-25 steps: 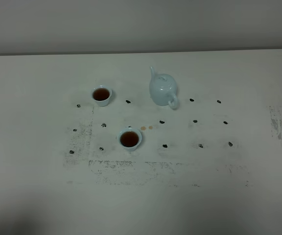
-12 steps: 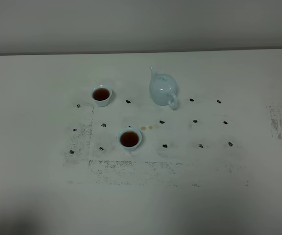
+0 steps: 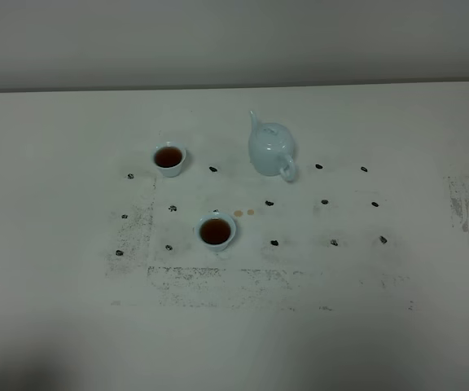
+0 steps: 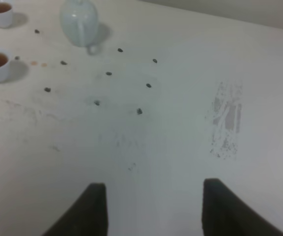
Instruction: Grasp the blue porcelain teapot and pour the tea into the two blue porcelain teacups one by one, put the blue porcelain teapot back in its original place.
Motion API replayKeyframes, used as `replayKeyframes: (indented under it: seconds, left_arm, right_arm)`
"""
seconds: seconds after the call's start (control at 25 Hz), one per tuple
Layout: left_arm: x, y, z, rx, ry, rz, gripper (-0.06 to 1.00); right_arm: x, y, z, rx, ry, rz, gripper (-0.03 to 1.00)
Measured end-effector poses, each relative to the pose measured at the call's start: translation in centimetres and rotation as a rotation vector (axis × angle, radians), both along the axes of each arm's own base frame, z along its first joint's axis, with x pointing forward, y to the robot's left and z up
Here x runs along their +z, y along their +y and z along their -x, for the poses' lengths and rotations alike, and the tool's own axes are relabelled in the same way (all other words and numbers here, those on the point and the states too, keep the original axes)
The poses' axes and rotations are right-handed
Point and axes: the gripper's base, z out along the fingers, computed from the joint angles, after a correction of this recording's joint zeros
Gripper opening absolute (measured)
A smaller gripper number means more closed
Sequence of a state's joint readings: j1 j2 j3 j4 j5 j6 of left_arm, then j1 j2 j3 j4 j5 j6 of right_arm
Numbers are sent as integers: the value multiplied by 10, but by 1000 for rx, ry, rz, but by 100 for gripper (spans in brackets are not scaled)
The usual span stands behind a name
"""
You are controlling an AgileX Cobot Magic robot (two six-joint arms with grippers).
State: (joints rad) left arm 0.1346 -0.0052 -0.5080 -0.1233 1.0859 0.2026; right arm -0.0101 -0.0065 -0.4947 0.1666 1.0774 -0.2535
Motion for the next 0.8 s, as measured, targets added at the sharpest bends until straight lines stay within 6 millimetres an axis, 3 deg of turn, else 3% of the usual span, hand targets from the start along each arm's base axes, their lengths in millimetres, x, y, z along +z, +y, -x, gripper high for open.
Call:
replayKeyframes:
  seconds: [0.8]
  left_arm:
    - [0, 0, 0, 0, 0, 0, 55]
  right_arm:
    - [0, -1, 1, 48, 0, -1, 43]
